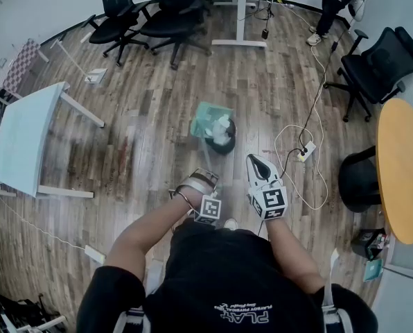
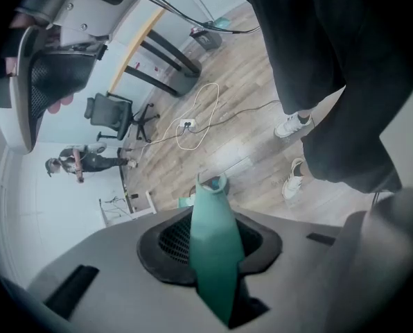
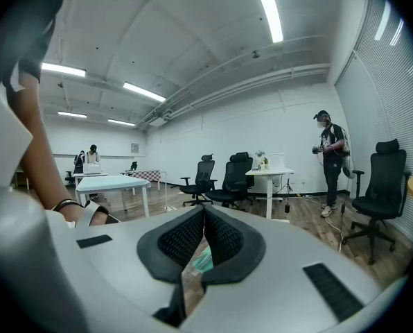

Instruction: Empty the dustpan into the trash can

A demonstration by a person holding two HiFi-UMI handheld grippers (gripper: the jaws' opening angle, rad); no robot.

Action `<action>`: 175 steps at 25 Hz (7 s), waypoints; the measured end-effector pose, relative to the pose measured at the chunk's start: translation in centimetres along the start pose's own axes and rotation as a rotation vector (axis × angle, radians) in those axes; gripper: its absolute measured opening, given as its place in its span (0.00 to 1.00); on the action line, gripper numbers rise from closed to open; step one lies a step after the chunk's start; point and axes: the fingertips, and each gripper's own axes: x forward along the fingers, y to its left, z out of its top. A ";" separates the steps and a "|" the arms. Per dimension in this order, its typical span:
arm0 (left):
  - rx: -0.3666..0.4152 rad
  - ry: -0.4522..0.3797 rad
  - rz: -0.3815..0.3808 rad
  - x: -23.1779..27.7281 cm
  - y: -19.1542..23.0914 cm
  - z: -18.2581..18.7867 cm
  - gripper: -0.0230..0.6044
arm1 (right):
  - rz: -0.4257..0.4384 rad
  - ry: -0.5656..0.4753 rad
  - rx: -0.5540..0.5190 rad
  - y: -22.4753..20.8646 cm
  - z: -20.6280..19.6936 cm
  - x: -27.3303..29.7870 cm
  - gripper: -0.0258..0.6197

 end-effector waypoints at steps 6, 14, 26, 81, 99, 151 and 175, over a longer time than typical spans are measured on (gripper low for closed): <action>0.156 -0.016 -0.014 0.5 -1.9 1.7 0.21 | 0.011 0.003 0.004 0.6 -0.2 0.1 0.08; 0.440 -0.001 -0.060 0.9 -5.5 2.7 0.21 | 0.032 0.007 0.011 1.4 -0.8 -0.2 0.08; 0.613 0.029 -0.061 1.1 -7.6 2.1 0.21 | 0.050 0.013 -0.002 2.2 -1.1 -0.4 0.08; -1.315 -0.201 0.221 -3.3 9.5 -20.1 0.21 | 0.075 0.058 0.010 5.6 -0.3 9.0 0.08; -1.755 -0.218 0.223 -2.3 4.9 -34.0 0.21 | 0.075 0.088 -0.027 10.9 1.7 20.7 0.08; -1.910 0.100 -0.019 22.3 -1.1 -33.2 0.21 | 0.243 0.415 0.061 5.1 -15.7 31.5 0.08; -1.887 -0.025 0.187 12.4 4.8 -34.5 0.36 | 0.223 0.251 0.015 7.2 -7.6 30.4 0.08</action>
